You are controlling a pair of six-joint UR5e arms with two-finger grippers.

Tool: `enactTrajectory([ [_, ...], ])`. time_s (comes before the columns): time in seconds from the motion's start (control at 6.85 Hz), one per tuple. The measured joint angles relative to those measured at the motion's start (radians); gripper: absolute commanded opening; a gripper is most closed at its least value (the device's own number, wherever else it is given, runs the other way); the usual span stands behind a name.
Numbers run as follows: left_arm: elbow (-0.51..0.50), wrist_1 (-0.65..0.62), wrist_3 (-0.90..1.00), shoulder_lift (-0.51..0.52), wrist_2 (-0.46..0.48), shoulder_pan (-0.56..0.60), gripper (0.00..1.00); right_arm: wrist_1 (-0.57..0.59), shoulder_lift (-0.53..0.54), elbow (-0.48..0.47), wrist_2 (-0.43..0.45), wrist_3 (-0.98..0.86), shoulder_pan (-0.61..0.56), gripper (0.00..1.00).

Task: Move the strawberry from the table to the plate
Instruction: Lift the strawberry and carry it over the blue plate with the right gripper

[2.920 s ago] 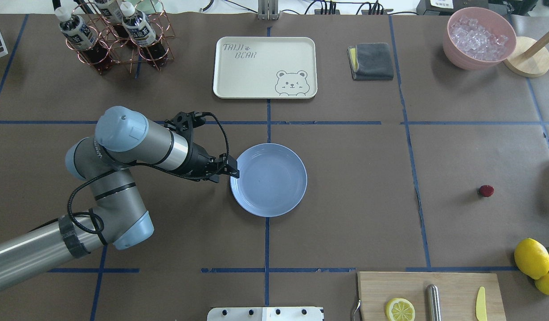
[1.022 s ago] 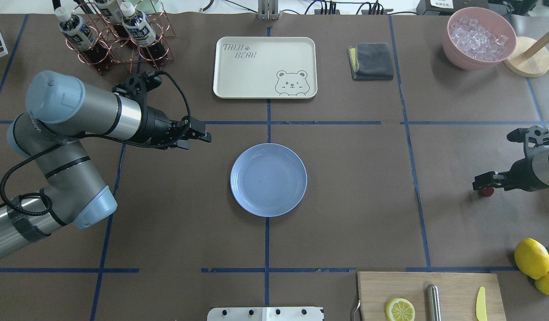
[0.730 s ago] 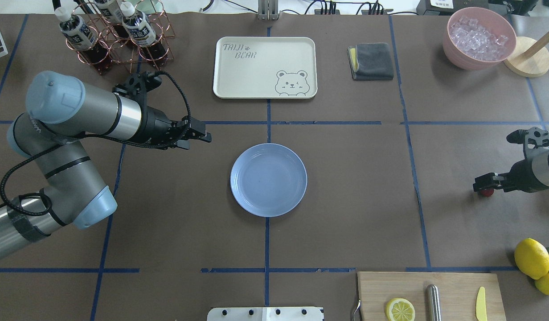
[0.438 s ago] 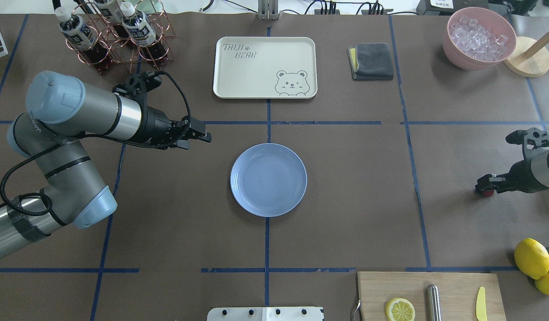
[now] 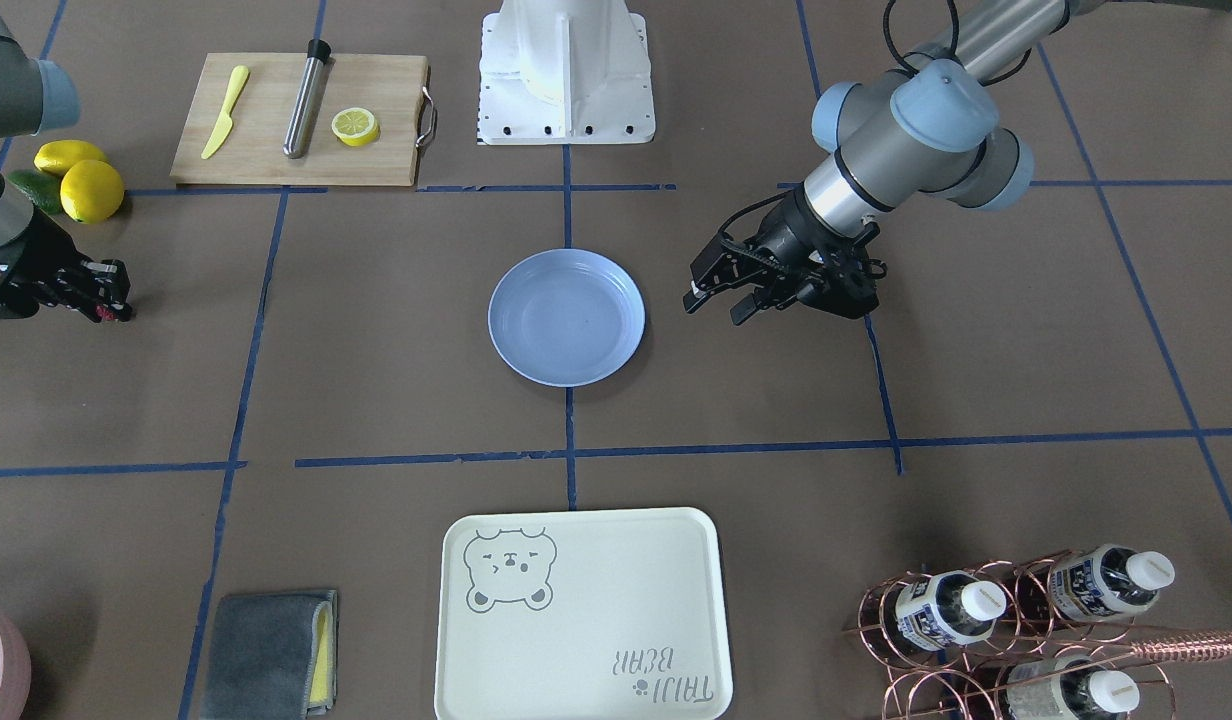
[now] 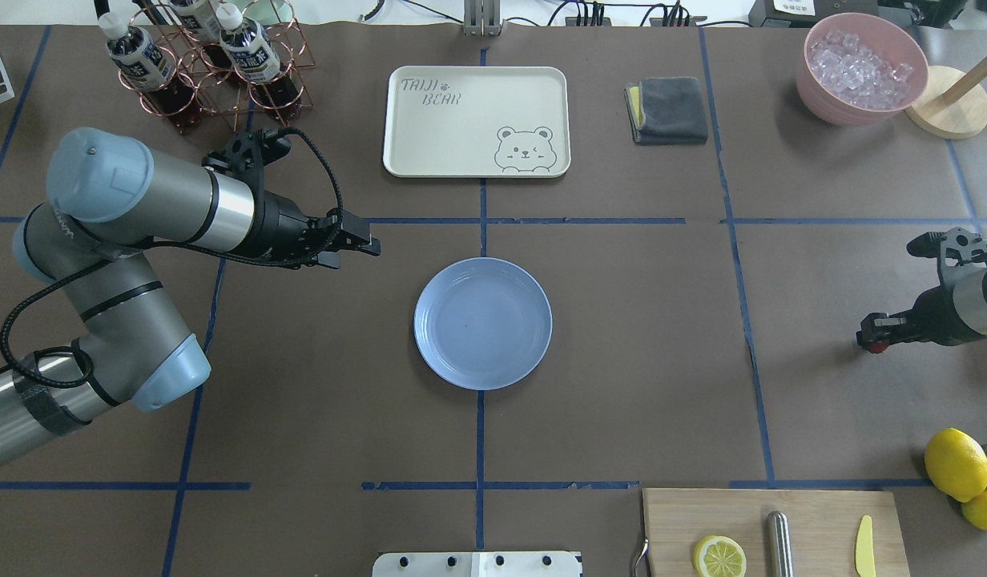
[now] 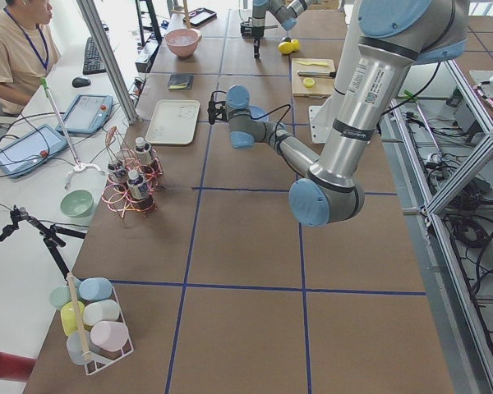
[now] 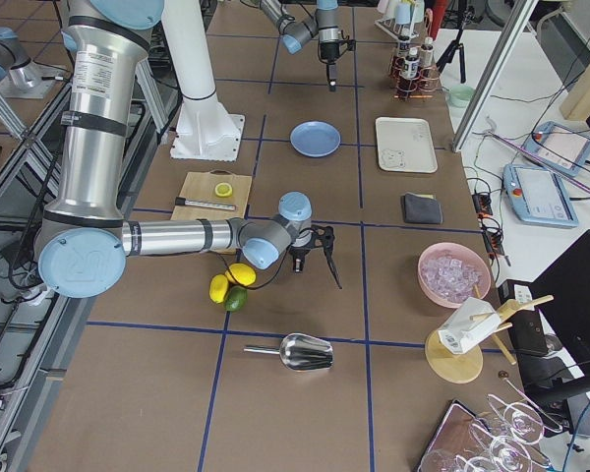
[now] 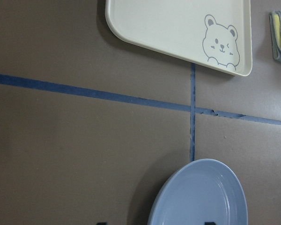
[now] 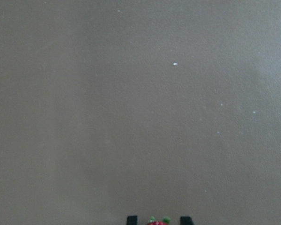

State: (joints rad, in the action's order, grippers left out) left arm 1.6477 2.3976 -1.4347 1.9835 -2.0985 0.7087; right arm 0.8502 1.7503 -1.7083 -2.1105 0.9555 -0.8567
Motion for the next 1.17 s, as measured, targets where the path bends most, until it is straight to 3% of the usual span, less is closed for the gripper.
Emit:
enactTrajectory([
  [0.29,0.003,0.000,0.000,0.000,0.000,0.001,0.76,0.012,-0.033,-0.092,-0.001,0.121,0.000,0.00],
  [0.73,0.015,0.000,0.001,-0.009,-0.001,0.007,0.76,0.091,-0.272,-0.122,0.017,0.424,0.057,0.00],
  [1.17,0.037,0.002,0.035,-0.053,-0.015,0.054,0.76,0.325,-0.588,-0.105,0.204,0.648,0.251,0.00],
])
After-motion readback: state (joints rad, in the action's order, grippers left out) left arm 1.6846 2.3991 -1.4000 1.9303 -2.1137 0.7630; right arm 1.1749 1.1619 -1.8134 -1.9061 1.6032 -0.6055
